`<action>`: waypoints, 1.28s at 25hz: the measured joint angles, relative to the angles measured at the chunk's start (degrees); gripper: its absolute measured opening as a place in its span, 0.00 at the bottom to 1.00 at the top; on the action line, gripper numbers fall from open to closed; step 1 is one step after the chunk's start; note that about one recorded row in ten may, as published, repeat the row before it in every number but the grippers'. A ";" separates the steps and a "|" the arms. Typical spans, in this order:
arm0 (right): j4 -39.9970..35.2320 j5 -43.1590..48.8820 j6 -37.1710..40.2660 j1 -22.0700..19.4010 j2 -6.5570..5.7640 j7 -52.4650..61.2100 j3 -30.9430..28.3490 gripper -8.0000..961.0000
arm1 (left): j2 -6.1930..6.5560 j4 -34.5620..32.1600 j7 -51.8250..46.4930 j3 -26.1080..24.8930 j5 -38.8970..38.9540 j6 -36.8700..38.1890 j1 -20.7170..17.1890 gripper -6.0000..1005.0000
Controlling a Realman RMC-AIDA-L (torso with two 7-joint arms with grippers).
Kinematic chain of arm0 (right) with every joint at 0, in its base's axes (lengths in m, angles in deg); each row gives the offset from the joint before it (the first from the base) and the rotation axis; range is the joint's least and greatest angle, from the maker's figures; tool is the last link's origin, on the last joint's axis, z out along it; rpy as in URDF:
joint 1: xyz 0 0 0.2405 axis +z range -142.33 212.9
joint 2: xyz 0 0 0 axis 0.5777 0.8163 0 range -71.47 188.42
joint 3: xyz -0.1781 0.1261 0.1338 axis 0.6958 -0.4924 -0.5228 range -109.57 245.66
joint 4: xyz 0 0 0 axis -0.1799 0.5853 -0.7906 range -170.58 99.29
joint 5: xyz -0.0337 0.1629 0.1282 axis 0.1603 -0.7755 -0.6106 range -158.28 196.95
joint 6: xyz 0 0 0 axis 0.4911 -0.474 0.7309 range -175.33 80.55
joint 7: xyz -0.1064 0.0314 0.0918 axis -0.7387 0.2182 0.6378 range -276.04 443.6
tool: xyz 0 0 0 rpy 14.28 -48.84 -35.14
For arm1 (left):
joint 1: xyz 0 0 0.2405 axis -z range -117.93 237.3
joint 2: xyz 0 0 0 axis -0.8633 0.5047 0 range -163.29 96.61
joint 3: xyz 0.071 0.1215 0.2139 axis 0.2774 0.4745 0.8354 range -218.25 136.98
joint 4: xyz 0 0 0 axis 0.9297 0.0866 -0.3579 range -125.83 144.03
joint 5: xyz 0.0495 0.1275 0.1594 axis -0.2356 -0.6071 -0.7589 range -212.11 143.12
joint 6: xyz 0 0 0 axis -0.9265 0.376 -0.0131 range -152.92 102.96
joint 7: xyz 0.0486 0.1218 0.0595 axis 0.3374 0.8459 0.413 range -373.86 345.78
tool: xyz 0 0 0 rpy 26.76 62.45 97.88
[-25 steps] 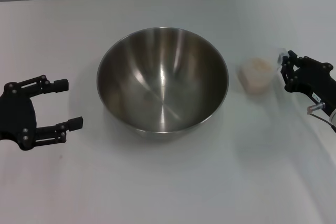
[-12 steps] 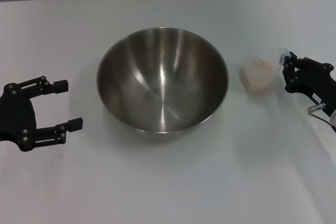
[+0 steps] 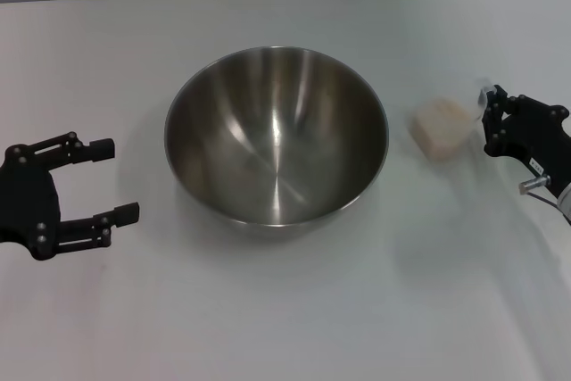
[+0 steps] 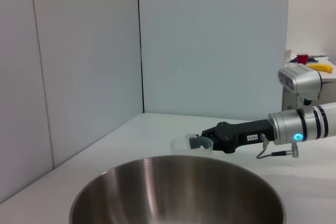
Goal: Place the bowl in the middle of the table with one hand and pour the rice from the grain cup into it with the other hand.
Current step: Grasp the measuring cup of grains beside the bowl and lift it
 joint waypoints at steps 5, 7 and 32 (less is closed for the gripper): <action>0.00 0.05 -0.17 -0.34 0.07 -0.02 0.21 0.11 | -0.08 0.00 0.00 0.00 0.00 0.21 -0.08 0.76; 0.00 0.36 -0.16 -0.44 0.07 -0.03 0.30 0.11 | -0.21 -0.07 0.00 0.00 0.00 0.29 -0.24 0.76; 1.72 0.37 3.48 -0.33 -0.05 -4.71 0.40 0.01 | -0.79 -1.32 -0.07 0.00 0.00 0.45 -0.91 0.76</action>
